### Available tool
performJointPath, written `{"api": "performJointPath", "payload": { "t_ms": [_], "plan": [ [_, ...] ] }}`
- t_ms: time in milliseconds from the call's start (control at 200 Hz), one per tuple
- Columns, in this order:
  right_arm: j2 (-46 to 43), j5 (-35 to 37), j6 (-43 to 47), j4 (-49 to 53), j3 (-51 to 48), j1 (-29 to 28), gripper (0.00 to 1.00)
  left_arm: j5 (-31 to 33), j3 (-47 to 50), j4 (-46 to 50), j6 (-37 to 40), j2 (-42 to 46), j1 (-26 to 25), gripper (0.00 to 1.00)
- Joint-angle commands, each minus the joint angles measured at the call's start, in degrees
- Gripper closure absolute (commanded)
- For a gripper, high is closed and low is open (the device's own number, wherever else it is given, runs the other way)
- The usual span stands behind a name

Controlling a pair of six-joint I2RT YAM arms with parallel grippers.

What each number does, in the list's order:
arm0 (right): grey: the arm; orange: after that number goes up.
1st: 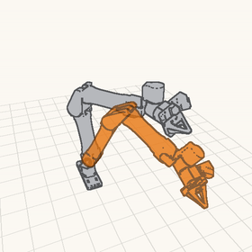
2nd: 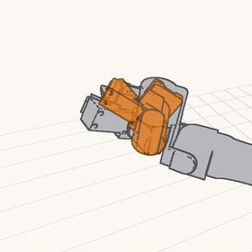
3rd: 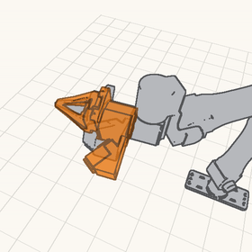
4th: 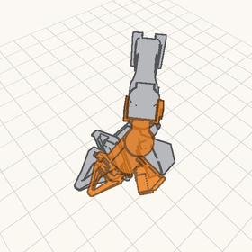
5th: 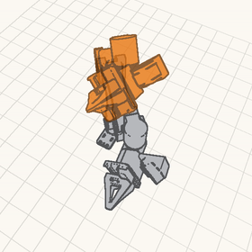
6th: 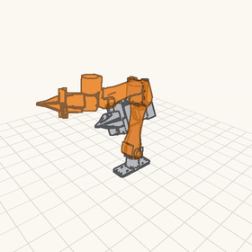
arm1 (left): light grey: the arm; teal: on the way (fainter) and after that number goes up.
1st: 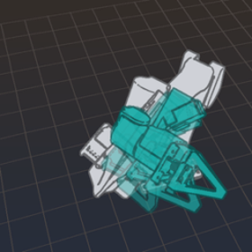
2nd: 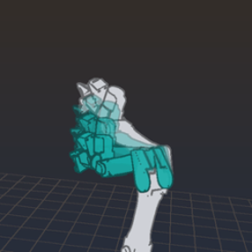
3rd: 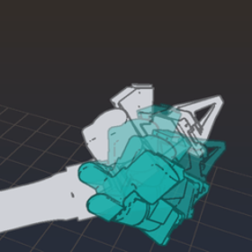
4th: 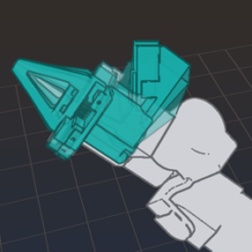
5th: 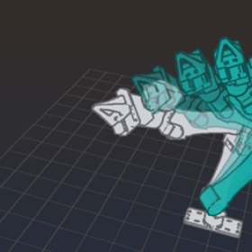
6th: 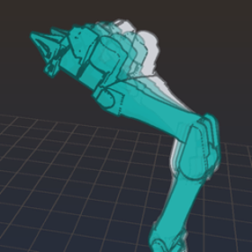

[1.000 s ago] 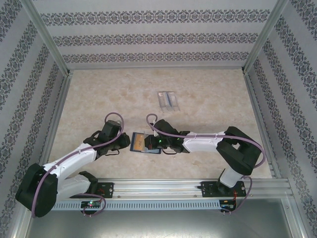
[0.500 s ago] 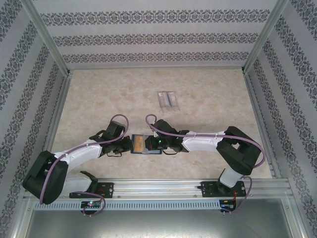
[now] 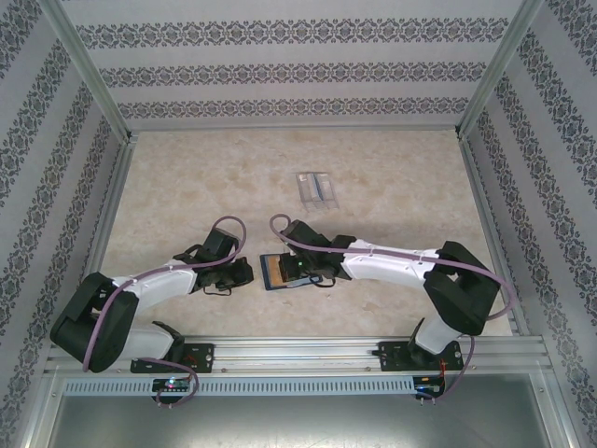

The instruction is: Put the credit cards into the card holder

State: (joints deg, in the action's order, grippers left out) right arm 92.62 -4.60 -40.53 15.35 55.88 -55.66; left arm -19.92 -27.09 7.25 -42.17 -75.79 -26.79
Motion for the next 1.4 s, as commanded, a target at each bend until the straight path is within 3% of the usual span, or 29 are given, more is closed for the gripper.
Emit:
{"api": "performJointPath", "payload": {
  "t_ms": [0, 235, 555, 689, 814, 919, 1004, 1139, 1399],
  "plan": [
    [3.37, 6.19, 1.85, 5.86, 3.82, -2.22, 1.0, -1.34, 0.91, -2.58, -0.54, -0.62, 0.53, 0.88],
    [8.21, 11.01, 5.36, 11.18, 9.55, -6.13, 1.0, -1.26, 1.34, -3.06, -0.68, -0.32, 0.58, 0.87],
    [11.77, 4.88, 4.59, 8.11, 12.39, -6.43, 1.0, -3.5, 2.17, -7.14, -1.93, -3.08, 0.54, 0.87],
    [13.39, 3.62, 3.86, 7.46, 12.94, -6.56, 0.86, -3.38, 2.49, -7.48, -2.21, -2.78, 0.59, 0.88],
    [13.58, 2.32, 2.62, 6.07, 12.53, -6.57, 0.84, -2.65, 2.92, -7.03, -2.46, -1.6, 0.56, 0.88],
    [11.66, 0.36, 2.19, 2.11, 10.36, -6.57, 0.76, -0.75, 3.1, -4.92, -2.33, 0.88, 0.67, 0.87],
    [9.44, -0.45, 2.3, -1.31, 8.12, -6.39, 0.72, 1.35, 3.35, -2.62, -2.38, 4.1, 1.06, 0.81],
    [4.6, -1.13, 3.09, -7.19, 3.68, -5.73, 0.64, 2.6, 3.66, -0.4, -2.4, 8.48, 2.17, 0.57],
    [-3.77, 9.05, 6.56, -5.65, -2.05, -5.32, 0.6, 1.36, 1.63, 0.13, -1.28, 7.09, 2.35, 0.51]
  ]
}}
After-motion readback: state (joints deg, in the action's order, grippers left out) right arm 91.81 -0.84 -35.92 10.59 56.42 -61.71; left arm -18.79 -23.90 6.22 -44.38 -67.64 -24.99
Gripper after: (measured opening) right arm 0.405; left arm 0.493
